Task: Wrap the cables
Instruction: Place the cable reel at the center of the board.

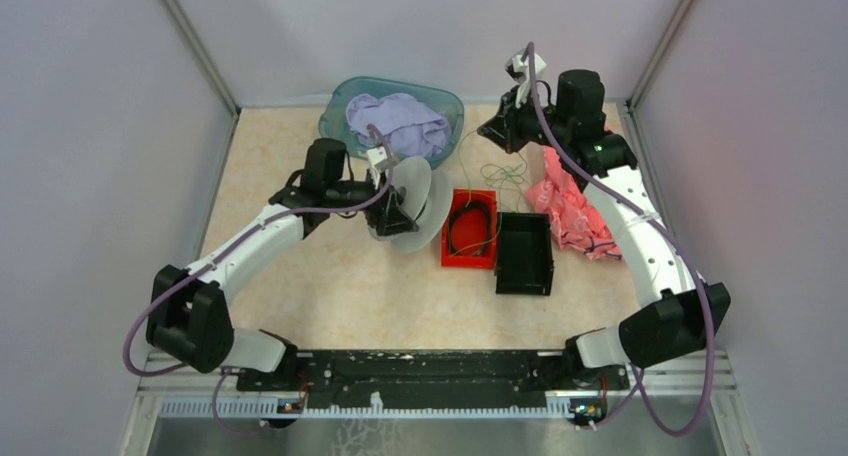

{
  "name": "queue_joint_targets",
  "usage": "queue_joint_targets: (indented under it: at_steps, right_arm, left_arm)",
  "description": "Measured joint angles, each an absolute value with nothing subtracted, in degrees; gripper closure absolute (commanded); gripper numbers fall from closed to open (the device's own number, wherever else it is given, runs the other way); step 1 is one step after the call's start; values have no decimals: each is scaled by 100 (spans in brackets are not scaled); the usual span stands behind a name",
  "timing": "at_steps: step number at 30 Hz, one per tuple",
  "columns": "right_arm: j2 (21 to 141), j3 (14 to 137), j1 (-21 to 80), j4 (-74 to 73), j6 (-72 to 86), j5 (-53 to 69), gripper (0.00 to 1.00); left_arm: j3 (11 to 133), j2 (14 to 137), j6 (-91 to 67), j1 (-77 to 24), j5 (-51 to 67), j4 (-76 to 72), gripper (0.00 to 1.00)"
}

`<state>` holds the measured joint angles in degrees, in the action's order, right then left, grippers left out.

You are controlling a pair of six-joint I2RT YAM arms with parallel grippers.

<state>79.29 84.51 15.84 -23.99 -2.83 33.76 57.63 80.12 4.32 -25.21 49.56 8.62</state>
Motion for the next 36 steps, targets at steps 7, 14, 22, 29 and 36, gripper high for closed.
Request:
queue_joint_targets:
  at_steps: [7, 14, 22, 29, 36]
  right_arm:
    - [7929, 8451, 1584, -2416, -307, 3258, 100]
    - [7940, 8451, 1584, -2425, -340, 3258, 100]
    - [8038, 8451, 1584, -2423, -336, 3297, 100]
    - [8182, 8455, 1597, -2434, -338, 3326, 100]
    - [8261, 8479, 1726, -2532, -368, 3277, 100]
  left_arm:
    - [4821, 8281, -2139, -2137, 5522, -1452, 93]
    - [4027, 8608, -3940, -2008, 5774, -3332, 89]
    - [3616, 8871, -5124, -1815, 5857, -4628, 74]
    - [3614, 9168, -5728, -1651, 5944, -5201, 44]
    - [3629, 9258, -5859, -1450, 6071, -5266, 21]
